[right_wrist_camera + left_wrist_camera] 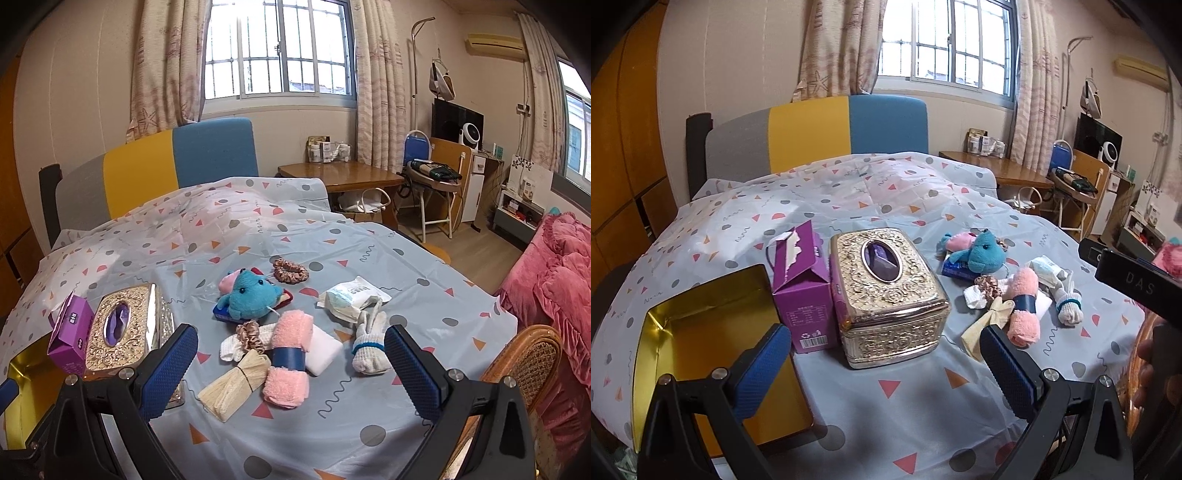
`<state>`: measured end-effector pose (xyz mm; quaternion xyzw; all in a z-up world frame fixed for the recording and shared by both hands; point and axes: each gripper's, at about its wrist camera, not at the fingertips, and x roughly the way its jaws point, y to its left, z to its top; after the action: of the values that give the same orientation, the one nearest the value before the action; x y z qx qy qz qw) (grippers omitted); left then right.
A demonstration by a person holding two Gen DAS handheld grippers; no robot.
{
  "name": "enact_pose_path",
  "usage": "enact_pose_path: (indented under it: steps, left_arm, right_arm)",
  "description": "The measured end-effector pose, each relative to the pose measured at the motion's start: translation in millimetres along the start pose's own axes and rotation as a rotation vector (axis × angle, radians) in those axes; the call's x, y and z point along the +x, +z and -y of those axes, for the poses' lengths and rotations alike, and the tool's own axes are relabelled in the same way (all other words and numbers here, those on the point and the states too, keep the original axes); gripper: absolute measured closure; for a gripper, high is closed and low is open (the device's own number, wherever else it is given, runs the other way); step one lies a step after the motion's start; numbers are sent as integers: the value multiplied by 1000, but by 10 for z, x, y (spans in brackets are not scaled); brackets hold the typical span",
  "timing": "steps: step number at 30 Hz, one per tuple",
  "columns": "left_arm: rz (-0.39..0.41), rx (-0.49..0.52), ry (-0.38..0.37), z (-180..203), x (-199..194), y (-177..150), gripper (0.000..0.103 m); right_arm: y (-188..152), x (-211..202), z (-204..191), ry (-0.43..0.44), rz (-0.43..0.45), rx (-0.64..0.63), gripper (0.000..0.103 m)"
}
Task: Organize soft objects
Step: 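Move both tools toward the soft items beside the silver tissue box, then grasp the beige mesh cloth bundle with the left tool while the right tool approaches the pink towel roll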
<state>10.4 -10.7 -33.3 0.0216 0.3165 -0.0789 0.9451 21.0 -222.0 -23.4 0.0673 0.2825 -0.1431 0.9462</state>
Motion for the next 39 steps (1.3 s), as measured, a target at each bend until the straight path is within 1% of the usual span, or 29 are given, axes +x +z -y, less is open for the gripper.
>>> enact_pose_path:
  steps: [4,7,10,12,13,14,16,18,21,23,24,25,28,31,34,35,37,39]
  left_arm:
    - [-10,21,-24,80,23,8,0]
    - [-16,57,-50,171,55,30,0]
    - [-51,91,-103,282,154,52,0]
    - [-80,120,-155,369,245,54,0]
    - [-105,140,-196,423,311,52,1]
    - [-118,146,-224,460,362,45,3]
    - [-146,159,-257,517,456,34,4]
    - [-156,173,-278,577,517,23,5]
    - [-179,205,-315,684,633,28,13]
    - [-201,228,-334,774,745,37,23]
    - [-211,242,-335,821,809,38,25]
    - [-224,259,-332,871,880,37,32]
    - [-270,325,-329,1082,1127,15,41]
    - [-309,370,-300,1229,1352,-24,44]
    - [-329,403,-261,1325,1542,-62,44]
    - [-337,419,-238,1357,1624,-85,49]
    - [-347,452,-248,1422,1711,-128,49]
    - [-362,460,-224,1457,1792,-174,49]
  right_arm:
    - [9,16,104,-8,-3,14,0]
    - [10,41,187,-19,-8,13,0]
    - [11,76,303,-21,-18,30,0]
    - [12,117,386,-16,-31,40,0]
    - [14,138,426,-10,-39,51,0]
    - [14,170,490,-2,-55,71,0]
    - [16,215,590,-4,-75,96,0]
    - [15,235,691,-13,-82,115,0]
    - [7,255,805,-31,-89,127,0]
    - [-2,273,885,-37,-96,140,0]
    - [-7,284,915,-39,-103,146,0]
    - [-14,296,941,-39,-109,151,0]
    - [-47,330,981,-37,-123,157,0]
    - [-70,360,1003,-29,-134,159,0]
    - [-84,387,1013,-28,-142,157,0]
    - [-85,402,1018,-28,-147,155,0]
    - [-86,441,1028,-22,-158,156,0]
    - [-81,489,1019,-10,-176,156,0]
